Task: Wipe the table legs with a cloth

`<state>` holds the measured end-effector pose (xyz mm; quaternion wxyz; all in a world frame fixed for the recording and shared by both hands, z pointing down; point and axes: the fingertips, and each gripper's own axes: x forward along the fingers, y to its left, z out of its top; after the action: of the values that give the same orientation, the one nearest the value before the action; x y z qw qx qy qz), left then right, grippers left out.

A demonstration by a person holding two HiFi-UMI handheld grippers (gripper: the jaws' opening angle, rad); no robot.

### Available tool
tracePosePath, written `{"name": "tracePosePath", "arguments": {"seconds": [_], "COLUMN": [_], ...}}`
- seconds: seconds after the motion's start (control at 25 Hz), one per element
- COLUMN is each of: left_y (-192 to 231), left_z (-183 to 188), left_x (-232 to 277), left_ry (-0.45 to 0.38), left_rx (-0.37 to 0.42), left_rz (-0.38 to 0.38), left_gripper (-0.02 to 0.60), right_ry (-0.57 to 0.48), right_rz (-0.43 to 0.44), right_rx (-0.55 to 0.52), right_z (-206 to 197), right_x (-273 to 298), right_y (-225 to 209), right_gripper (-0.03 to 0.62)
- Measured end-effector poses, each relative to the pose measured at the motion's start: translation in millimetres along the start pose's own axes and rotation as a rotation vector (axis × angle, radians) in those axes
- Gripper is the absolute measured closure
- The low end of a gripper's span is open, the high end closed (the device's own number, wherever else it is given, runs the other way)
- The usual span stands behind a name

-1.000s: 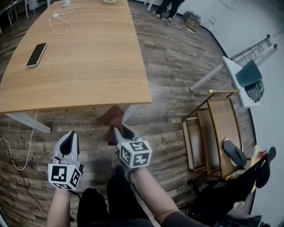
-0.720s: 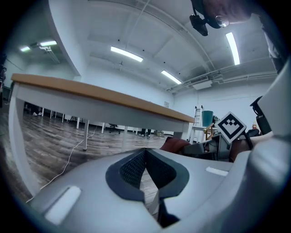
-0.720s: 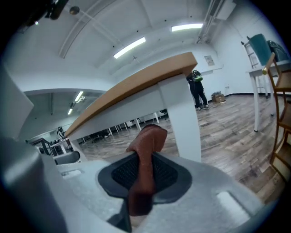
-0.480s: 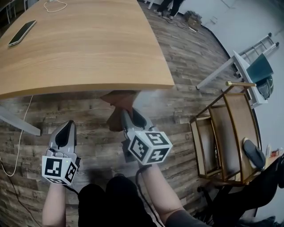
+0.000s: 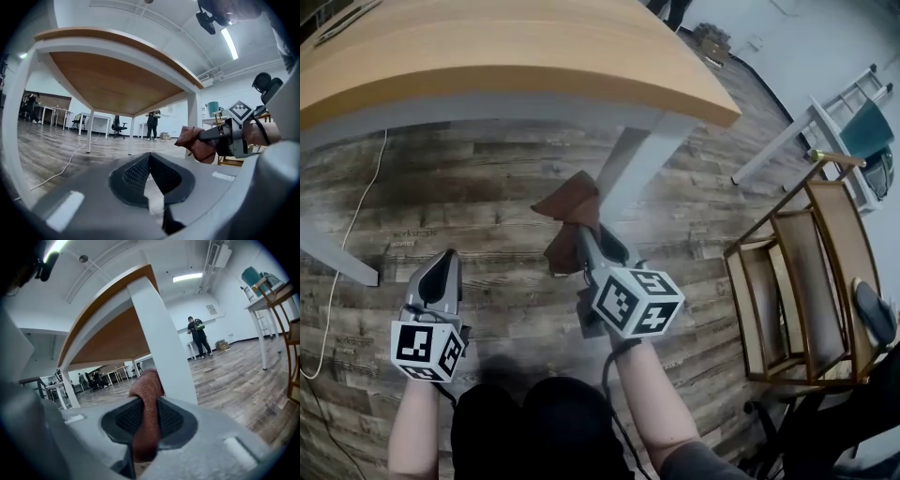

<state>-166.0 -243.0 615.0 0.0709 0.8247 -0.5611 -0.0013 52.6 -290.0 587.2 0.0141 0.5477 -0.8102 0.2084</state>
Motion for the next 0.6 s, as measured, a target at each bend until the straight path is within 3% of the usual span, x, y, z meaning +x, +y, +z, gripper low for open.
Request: {"name": "tracePosePath", "arguments": {"seconds": [0.6], "left_y": [33], "left_z": [-134], "left_x": [15], "left_ry": [0.045], "left_rx": [-0.017], "left_rz": [-0.014], "left_gripper": [0.563], "right_ry": [0.205], "right_rz": [-0.058], "right_rx": [0.035], "right_z": [-173], "right_x": [49], "right_y": [-55], "right_gripper": [0.53]}}
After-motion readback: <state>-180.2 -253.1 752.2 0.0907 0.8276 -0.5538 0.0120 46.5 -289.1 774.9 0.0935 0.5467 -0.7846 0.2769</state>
